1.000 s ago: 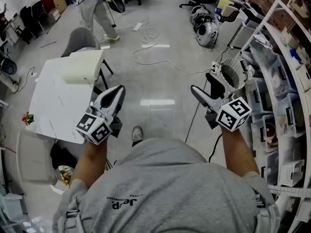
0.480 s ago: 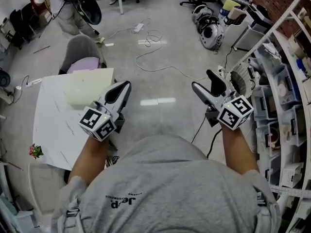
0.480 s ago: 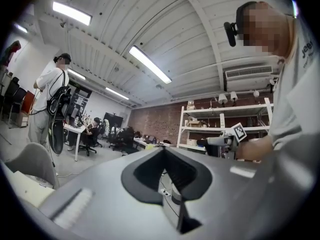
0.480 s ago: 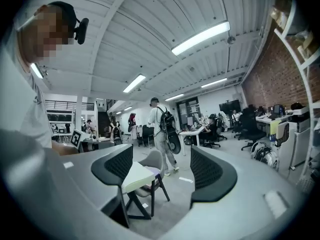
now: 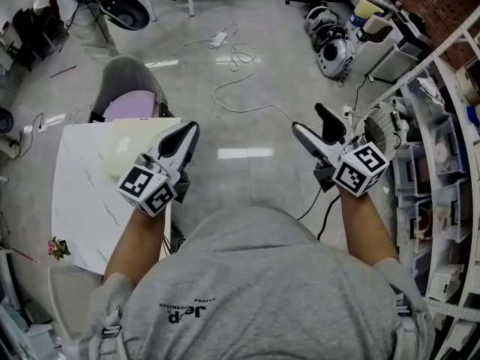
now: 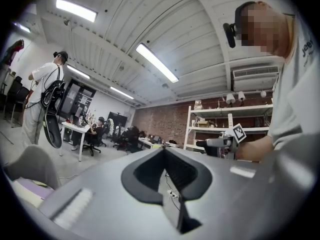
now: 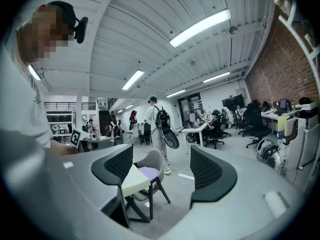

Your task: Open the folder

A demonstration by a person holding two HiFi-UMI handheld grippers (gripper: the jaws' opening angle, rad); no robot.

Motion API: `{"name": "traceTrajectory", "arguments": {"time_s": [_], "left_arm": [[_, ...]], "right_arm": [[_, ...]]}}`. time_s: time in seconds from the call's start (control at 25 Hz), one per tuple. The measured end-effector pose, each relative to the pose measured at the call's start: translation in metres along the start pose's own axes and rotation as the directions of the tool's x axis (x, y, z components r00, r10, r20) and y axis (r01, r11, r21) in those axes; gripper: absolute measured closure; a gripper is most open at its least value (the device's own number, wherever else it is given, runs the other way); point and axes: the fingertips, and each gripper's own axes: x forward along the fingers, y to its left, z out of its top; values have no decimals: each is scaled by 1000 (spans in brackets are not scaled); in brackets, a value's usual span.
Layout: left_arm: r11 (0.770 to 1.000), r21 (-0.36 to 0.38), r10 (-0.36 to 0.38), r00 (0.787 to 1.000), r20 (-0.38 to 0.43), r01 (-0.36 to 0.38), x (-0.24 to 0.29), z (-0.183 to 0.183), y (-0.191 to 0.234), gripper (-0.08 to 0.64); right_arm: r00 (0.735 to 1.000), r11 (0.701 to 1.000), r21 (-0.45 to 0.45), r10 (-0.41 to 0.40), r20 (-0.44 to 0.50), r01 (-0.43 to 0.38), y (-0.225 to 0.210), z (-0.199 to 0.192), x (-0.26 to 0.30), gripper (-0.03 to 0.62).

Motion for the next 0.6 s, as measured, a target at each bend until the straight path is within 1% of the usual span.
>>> {"name": "traceTrajectory", "arguments": {"time_s": [0.16, 0.36, 0.48, 0.6], "left_arm": [[999, 1, 35, 999, -9, -35, 28, -1, 9, 503], [992, 32, 126, 992, -22, -125, 64, -4, 22, 503], [981, 35, 192, 981, -23, -191, 94, -7, 35, 503], [960, 19, 280, 960, -16, -279, 122, -10, 42, 503]], "right_arm": [[999, 999, 5, 34, -4, -34, -31, 5, 14, 253], [993, 993, 35, 115, 14, -115, -87, 3, 42, 253], [987, 986, 53, 159, 8, -159, -126, 1, 58, 253], [970, 968, 67, 243, -10, -242, -160, 0, 76, 253]]}}
